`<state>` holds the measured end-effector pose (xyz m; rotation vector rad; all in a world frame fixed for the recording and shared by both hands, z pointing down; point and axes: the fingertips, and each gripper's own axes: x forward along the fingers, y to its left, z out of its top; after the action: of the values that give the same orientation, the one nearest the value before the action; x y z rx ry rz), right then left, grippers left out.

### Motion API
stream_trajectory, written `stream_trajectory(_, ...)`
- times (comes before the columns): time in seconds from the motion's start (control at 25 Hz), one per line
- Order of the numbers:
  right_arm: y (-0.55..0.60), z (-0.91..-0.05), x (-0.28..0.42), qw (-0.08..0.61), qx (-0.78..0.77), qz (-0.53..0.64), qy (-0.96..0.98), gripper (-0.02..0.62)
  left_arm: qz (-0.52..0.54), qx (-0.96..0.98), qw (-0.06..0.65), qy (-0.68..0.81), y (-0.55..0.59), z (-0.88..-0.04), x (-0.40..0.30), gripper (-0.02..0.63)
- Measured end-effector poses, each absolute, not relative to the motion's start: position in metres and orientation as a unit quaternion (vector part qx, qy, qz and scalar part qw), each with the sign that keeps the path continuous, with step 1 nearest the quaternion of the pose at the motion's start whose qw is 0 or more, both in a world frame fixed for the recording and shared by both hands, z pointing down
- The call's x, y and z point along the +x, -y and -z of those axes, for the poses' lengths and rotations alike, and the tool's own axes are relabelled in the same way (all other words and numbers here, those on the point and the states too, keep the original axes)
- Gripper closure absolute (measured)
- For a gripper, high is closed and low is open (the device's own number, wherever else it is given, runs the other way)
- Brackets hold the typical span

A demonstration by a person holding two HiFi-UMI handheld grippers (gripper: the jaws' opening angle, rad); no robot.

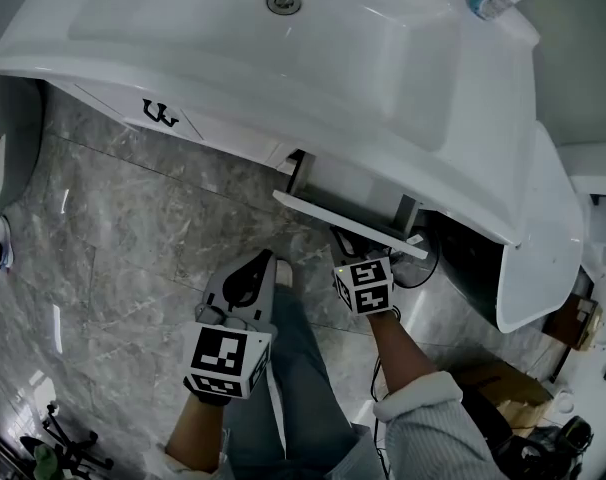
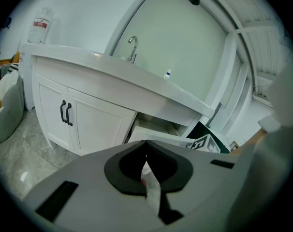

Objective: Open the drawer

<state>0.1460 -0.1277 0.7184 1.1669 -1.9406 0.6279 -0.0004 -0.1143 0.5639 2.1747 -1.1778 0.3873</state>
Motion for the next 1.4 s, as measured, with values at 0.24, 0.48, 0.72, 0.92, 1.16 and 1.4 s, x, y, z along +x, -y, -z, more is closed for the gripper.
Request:
stream_trajectory(0.24, 0.115, -0.719, 0.144, 0.393, 0.440, -0.248, 0.769, 0.535, -0.147, 0.824, 0.314, 0.448, 0.114, -0.565, 0.000, 0.589)
stream_trajectory(0.48, 0.105, -0.721, 0.142, 0.392, 0.440, -0.256, 0.766, 0.538, -0.147, 0.825, 0.313, 0.447, 0.113, -0.564, 0.000, 0.589)
stream_trajectory(0.72, 0.100, -0.721, 0.141, 0.392, 0.445, -0.263, 0.761, 0.538, -0.147, 0.825, 0.313, 0.447, 0.110, -0.564, 0.001, 0.589)
stream_trajectory(0.92, 0.098, -0.721, 0.141, 0.392, 0.446, -0.265, 0.760, 0.540, -0.146, 0.825, 0.314, 0.447, 0.110, -0.563, 0.000, 0.589)
stream_trajectory(1.16, 0.095, -0.722, 0.142, 0.393, 0.450, -0.267, 0.756, 0.540, -0.146, 0.824, 0.314, 0.448, 0.109, -0.563, -0.002, 0.589)
stream_trajectory(1.4, 0.096, -0.726, 0.140, 0.394, 0.464, -0.262, 0.749, 0.532, -0.148, 0.824, 0.311, 0.449, 0.110, -0.563, -0.004, 0.589)
